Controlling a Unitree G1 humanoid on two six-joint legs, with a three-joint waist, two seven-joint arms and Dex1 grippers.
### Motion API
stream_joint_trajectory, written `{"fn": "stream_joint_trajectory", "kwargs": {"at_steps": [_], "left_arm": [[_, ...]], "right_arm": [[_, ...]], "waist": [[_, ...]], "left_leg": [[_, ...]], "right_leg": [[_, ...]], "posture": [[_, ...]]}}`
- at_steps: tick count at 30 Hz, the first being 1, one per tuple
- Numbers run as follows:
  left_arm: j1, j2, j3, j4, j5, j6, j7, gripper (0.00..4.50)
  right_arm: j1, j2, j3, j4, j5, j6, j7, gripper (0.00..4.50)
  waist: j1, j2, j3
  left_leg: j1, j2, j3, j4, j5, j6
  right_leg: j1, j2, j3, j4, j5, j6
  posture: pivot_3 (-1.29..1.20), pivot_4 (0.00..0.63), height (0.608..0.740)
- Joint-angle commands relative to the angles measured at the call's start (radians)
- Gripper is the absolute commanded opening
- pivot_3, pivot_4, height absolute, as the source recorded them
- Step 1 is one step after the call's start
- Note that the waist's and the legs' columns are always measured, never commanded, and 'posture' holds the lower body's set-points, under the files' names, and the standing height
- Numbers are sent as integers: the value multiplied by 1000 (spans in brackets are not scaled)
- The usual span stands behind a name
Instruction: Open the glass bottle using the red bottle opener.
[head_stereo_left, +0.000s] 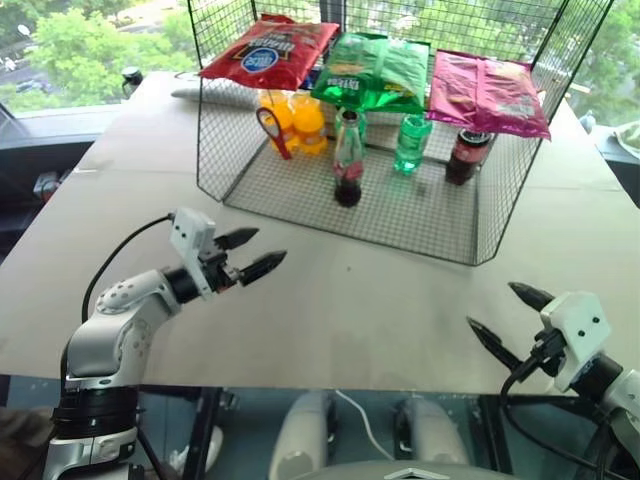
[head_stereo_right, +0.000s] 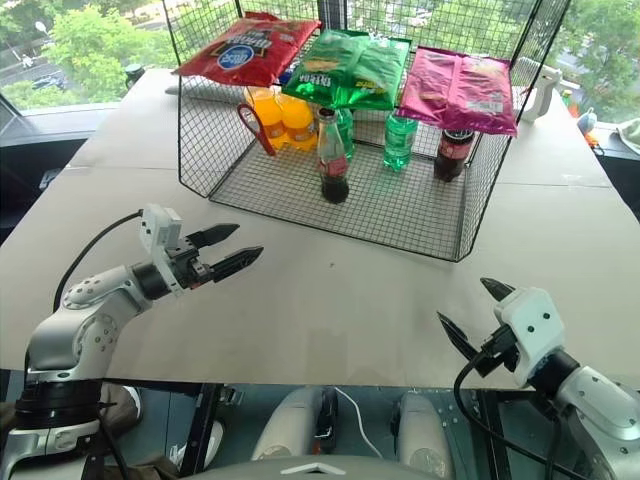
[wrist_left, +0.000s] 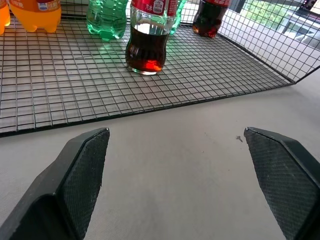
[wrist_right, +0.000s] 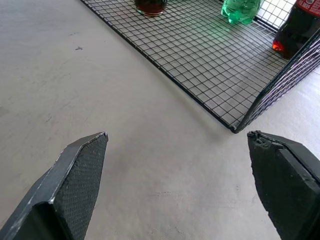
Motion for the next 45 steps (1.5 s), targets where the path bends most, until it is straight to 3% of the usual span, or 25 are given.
{"fn": "stream_joint_trajectory", "kwargs": {"at_steps": [1,22,28,34,45], "left_arm": [[-21,2,26,-39,-17,-18,4,4467],[-129,-75,9,31,18,-36,81,4467],[-184,-59,12,82,12,-9,79,4467],[-332,-36,6,247,45,-38,51,4467],[-569,-43,-18,543,101,-125,-35,4467]], "right_arm": [[-2,18,-5,-3,-9,-49,-8,4500],[-76,66,76,-17,-40,-98,-58,4500],[-183,85,112,-39,45,-122,-31,4500],[-359,103,167,-99,126,-113,-49,4500],[-403,95,208,-159,156,-86,-100,4500]], "waist": [[0,0,0],[0,0,0],[0,0,0],[2,-1,0],[0,-2,0]], "left_leg": [[0,0,0,0,0,0],[0,0,0,0,1,2],[0,0,0,0,3,4],[0,0,0,1,3,4],[-1,-1,0,1,3,4]], "right_leg": [[0,0,0,0,0,0],[0,1,0,0,0,0],[0,2,0,0,0,1],[1,2,0,1,0,0],[1,3,0,1,2,3]], "posture": [[0,150,740],[0,150,740],[0,150,740],[0,150,740],[0,150,740]]}}
